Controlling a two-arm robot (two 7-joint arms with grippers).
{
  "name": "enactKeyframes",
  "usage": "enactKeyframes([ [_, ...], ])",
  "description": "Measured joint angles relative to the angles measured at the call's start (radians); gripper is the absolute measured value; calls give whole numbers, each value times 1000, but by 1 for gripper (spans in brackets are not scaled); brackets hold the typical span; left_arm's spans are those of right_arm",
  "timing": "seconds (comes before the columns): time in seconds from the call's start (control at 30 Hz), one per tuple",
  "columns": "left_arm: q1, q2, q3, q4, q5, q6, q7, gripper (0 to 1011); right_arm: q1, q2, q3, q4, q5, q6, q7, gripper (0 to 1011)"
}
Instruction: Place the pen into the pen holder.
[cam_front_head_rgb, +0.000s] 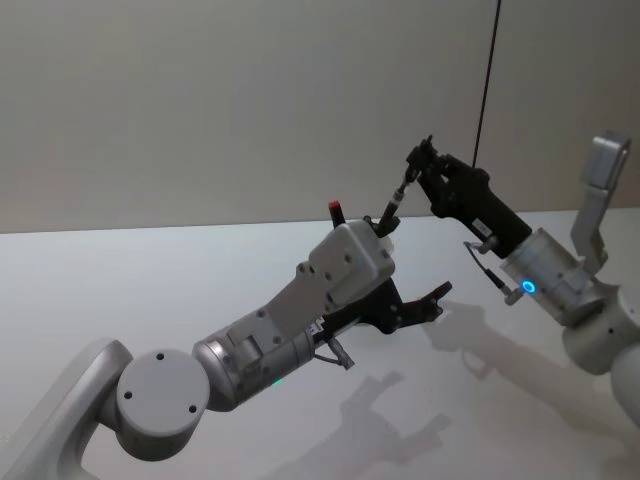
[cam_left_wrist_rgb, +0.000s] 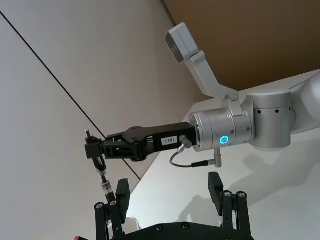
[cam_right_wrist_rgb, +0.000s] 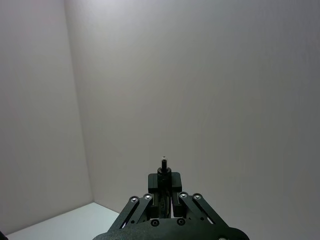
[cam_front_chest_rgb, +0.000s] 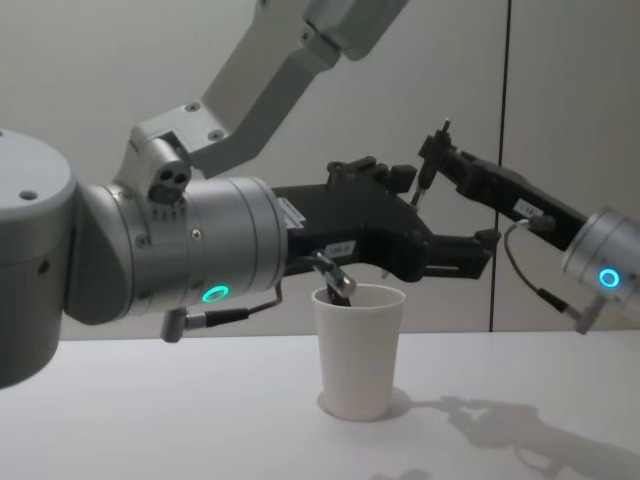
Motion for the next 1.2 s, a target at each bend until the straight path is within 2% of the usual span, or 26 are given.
enactKeyframes([
  [0.27, 0, 0, 0, 0, 0, 0, 0, 1000, 45, -23, -10, 97, -10, -42, 1, 131],
  [0.57, 0, 0, 0, 0, 0, 0, 0, 1000, 84, -44, -16, 173, -20, -65, 0, 134],
  [0.6, 0, 0, 0, 0, 0, 0, 0, 1000, 89, -47, -17, 184, -22, -67, 0, 179],
  [0.7, 0, 0, 0, 0, 0, 0, 0, 1000, 98, -52, -18, 201, -25, -71, 1, 231],
  [0.8, 0, 0, 0, 0, 0, 0, 0, 1000, 108, -58, -18, 218, -29, -75, 2, 366],
  [0.93, 0, 0, 0, 0, 0, 0, 0, 1000, 118, -64, -18, 239, -33, -80, 6, 441],
  [1.03, 0, 0, 0, 0, 0, 0, 0, 1000, 127, -68, -15, 254, -37, -86, 10, 569],
  [1.2, 0, 0, 0, 0, 0, 0, 0, 1000, 135, -72, -9, 268, -42, -91, 15, 711],
])
